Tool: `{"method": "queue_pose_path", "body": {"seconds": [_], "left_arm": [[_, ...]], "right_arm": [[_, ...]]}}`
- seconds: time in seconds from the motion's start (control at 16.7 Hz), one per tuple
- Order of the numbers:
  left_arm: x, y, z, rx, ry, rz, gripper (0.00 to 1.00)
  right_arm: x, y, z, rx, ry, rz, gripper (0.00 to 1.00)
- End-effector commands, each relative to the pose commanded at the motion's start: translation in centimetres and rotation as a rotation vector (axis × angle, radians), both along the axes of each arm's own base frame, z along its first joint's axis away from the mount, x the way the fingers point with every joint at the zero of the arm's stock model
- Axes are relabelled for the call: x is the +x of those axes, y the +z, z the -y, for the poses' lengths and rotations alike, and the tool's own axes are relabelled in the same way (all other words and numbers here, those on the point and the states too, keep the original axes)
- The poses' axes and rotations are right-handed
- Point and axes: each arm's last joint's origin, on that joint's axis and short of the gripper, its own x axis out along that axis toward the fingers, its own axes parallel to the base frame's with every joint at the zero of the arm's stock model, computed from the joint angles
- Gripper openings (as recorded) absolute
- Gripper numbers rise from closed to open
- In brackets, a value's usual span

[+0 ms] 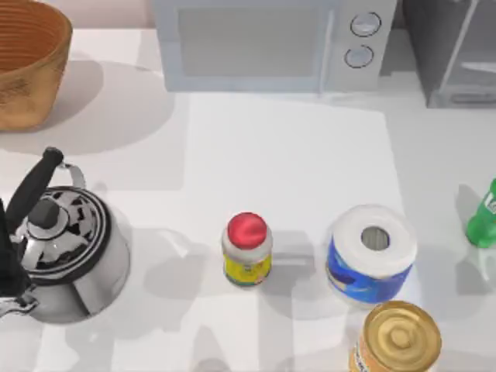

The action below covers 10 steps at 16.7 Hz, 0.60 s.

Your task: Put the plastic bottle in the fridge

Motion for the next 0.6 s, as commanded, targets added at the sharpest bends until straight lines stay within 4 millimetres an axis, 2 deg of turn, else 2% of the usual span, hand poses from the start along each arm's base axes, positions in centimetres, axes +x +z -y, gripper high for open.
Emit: {"method": "queue_pose_path", "body": {"seconds": [0.18, 0.36, 0.6], "left_arm": [[0.0, 0.0, 0.0, 0.0, 0.0, 0.0, 1.0], [0.0, 0.0, 0.0, 0.0, 0.0, 0.0, 1.0], [0.0, 0.0, 0.0, 0.0, 0.0, 0.0, 1.0]], "right_arm": [[0.0, 0.1, 0.0, -0.011, 0.007, -0.003, 1.0], [0.5, 0.8, 0.1, -0.093, 0.062, -0.026, 1.0], [2.4, 1.9, 0.8, -0.236, 0.196, -0.107, 1.0]]}}
